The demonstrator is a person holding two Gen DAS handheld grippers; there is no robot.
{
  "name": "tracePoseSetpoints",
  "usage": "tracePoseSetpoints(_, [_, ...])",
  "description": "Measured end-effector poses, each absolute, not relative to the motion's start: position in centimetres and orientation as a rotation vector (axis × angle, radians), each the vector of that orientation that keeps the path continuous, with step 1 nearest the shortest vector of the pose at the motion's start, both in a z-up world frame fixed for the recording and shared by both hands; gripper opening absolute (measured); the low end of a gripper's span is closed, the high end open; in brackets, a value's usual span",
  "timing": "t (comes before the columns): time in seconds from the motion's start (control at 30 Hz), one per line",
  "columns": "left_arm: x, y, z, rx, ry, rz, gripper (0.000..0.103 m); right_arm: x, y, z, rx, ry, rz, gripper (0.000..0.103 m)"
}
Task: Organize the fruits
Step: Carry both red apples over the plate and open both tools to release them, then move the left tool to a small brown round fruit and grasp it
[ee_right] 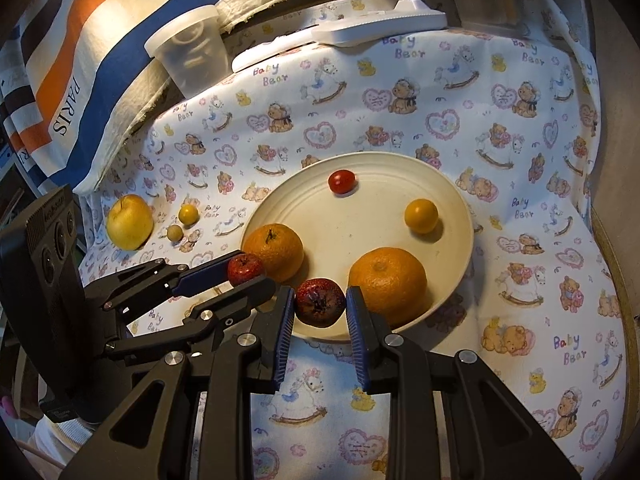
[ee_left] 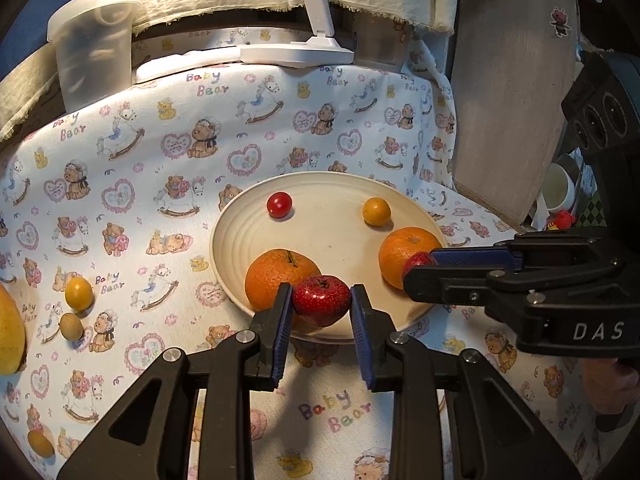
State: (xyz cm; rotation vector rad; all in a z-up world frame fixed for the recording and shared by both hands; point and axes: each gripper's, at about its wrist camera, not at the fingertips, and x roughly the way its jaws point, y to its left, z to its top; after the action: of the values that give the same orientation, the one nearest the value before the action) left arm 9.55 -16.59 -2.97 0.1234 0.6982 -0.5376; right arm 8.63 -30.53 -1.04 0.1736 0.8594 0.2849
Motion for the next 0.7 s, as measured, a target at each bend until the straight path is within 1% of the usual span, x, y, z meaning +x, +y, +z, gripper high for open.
tracePoseSetpoints(0.3, [9.51,-16.62,-2.91,0.122,0.698,-0.538,0.029,8.94,-30.58,-1.52,0.178,0.882,0.285,0.027])
tracePoseSetpoints(0.43, [9.39,-16.37,-2.77,0.107,0.686,-0.536,0.04,9.04,-30.73,-1.6,0.188,0.889,0.288,0.027])
tracePoseSetpoints(0.47, [9.36,-16.2,-2.69,0.103,0.681,-0.536,0.041,9.06,-30.74,-1.63,0.188,0.891,0.286,0.027])
tracePoseSetpoints(0.7, [8.65,-15.64,-2.08,0.093,0.627,-0.519,0.042,8.97,-30.84,-1.65,0.195,0.893,0.277,0.027])
